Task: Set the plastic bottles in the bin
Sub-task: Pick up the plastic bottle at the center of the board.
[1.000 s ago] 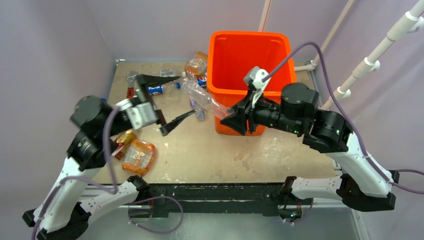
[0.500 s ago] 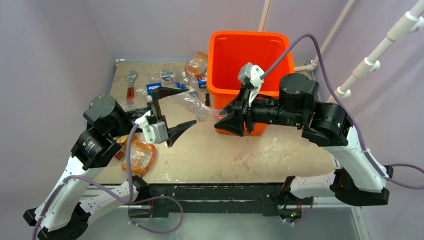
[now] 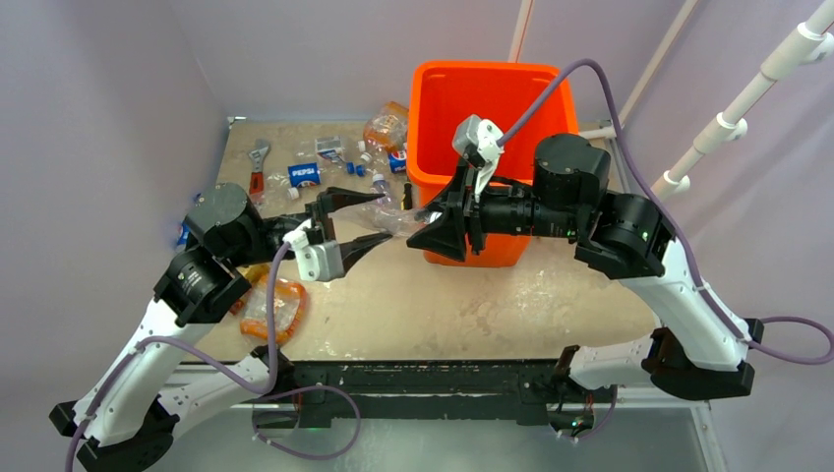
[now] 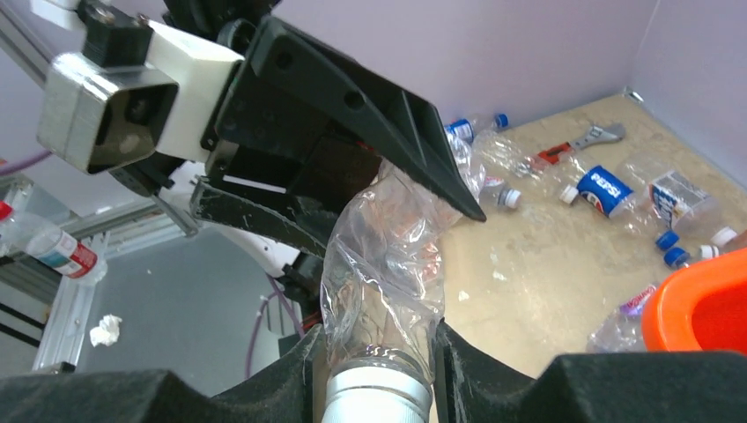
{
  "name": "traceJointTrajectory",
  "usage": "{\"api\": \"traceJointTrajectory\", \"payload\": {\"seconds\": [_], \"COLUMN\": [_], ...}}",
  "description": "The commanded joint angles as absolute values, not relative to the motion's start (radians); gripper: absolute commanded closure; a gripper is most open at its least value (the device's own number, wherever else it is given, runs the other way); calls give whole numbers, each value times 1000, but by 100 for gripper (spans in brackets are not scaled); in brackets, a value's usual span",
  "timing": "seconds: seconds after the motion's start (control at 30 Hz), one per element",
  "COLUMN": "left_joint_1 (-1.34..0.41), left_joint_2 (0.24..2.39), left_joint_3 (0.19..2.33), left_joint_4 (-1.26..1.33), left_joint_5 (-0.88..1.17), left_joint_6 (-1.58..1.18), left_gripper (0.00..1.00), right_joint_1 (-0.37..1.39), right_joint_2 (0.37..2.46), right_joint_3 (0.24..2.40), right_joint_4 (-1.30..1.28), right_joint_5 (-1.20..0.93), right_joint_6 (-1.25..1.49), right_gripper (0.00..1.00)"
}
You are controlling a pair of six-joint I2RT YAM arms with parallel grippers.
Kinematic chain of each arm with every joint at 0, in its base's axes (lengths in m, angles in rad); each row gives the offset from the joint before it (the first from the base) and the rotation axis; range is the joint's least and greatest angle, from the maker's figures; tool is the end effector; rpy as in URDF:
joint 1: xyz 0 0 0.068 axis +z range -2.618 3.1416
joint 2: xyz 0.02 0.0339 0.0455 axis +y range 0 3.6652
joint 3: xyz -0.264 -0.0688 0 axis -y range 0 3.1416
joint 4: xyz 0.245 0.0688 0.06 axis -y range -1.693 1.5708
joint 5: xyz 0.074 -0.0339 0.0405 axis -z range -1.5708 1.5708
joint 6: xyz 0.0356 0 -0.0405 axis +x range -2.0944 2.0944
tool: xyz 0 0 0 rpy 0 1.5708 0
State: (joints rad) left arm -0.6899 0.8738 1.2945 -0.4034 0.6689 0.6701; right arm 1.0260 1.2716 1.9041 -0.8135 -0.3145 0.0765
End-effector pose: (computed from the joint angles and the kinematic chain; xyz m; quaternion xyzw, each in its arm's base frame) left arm 0.1029 -0.1135 0.4725 0.5984 0.3676 -0.2367 0.6714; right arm 0.0996 0.1857 0.5396 -0.4360 0.6289 0.4337 0.4757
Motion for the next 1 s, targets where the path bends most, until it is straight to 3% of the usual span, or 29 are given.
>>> {"api": "traceJointTrajectory", "payload": {"seconds": [0.0, 0.13, 0.27, 0.33, 0.43, 0.5, 0.53, 0.57, 0.77, 0.97], "left_joint_1": [-693, -693, -692, -693, -693, -692, -692, -692, -693, -692], "left_joint_2": [882, 882, 881, 878, 868, 858, 852, 845, 831, 843], "left_joint_3": [1270, 1255, 1252, 1249, 1234, 1214, 1200, 1182, 1098, 1071], "left_joint_4": [-354, -319, -290, -262, -208, -167, -137, -98, 175, 317], "left_joint_5": [660, 651, 650, 652, 661, 658, 649, 639, 570, 583], "left_joint_6": [661, 616, 576, 544, 490, 456, 428, 394, 49, -172], "left_gripper": [52, 68, 96, 100, 100, 100, 100, 100, 100, 100], "right_joint_1": [1037, 1037, 1037, 1037, 1037, 1037, 1037, 1038, 1038, 1037], "right_joint_2": [1257, 1253, 1241, 1223, 1168, 1107, 1057, 1032, 835, 873], "right_joint_3": [1953, 1932, 1900, 1871, 1799, 1726, 1679, 1636, 1289, 1250], "right_joint_4": [-606, -528, -469, -428, -335, -249, -200, -151, 275, 449], "right_joint_5": [-435, -437, -427, -435, -452, -431, -411, -382, -173, -71], "right_joint_6": [155, 205, 232, 241, 241, 241, 242, 241, 269, 285], "right_gripper": [100, 100, 100, 99, 44, 23, 6, 2, 1, 5]}}
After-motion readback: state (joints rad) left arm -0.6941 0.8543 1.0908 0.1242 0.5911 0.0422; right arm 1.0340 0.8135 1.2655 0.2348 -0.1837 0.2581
